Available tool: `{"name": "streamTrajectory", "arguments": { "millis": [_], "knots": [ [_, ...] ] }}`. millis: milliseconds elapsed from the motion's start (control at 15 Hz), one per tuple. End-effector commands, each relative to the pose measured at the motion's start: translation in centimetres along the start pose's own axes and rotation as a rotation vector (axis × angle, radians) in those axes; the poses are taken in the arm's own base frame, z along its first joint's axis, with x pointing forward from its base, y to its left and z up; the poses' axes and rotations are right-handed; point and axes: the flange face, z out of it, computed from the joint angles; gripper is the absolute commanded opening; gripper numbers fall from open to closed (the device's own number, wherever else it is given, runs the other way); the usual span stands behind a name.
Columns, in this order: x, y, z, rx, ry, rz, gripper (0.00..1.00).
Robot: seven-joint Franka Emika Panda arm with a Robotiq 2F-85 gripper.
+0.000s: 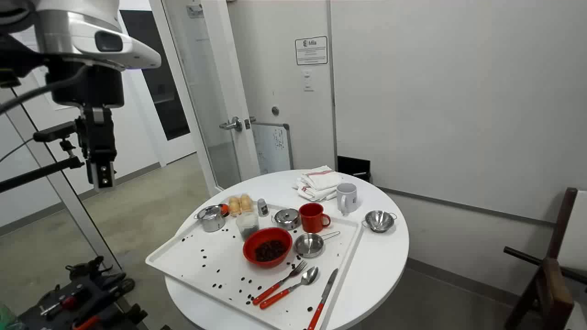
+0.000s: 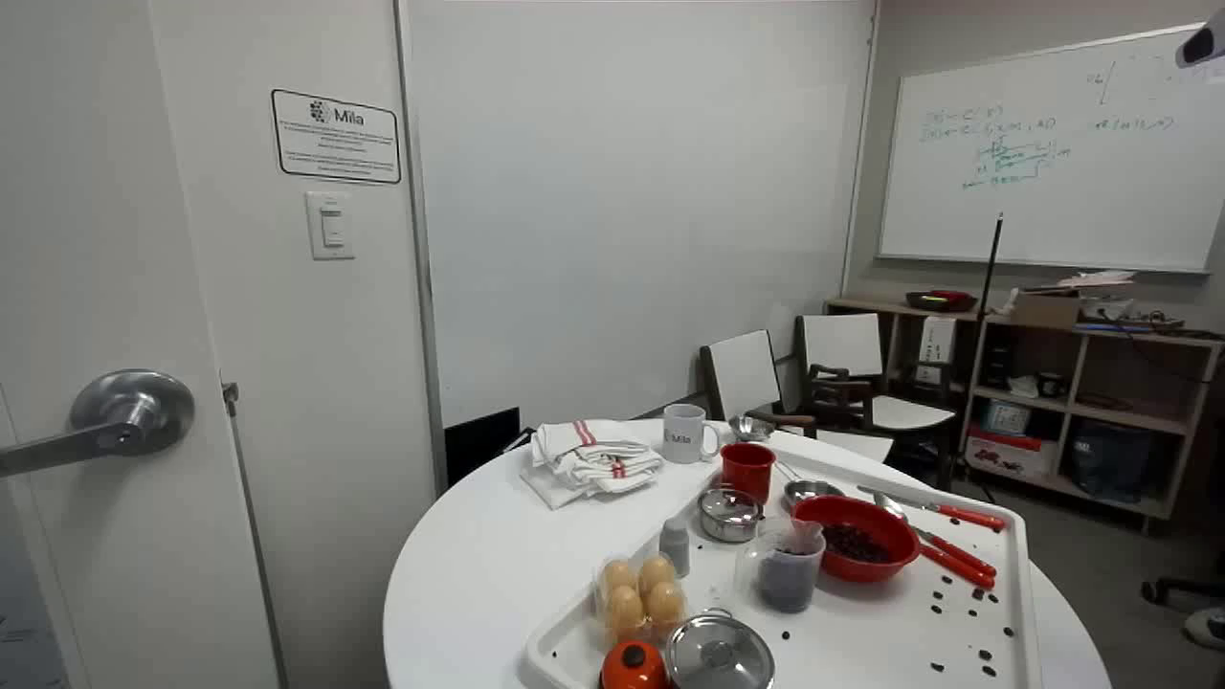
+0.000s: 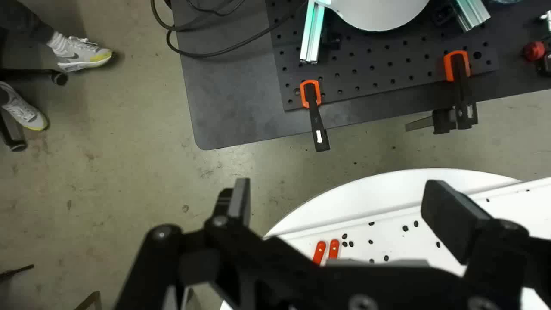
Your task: Move some of the objects from the measuring cup slightly into the red bowl
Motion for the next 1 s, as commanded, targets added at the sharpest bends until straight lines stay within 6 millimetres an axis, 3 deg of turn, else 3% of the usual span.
{"name": "streamTrajectory", "arguments": {
  "millis": [0,333,533,933],
  "knots": [
    [0.0,0.0,-0.1,0.0,-0.001,0.0,1.0],
    [0.0,0.0,-0.1,0.0,-0.001,0.0,1.0],
    [1.4,-1.6,-0.1,-0.057,0.018,0.18,1.0],
    [6.0,-10.6,0.6,-0.088,-0.004,0.483,1.0]
  ]
}}
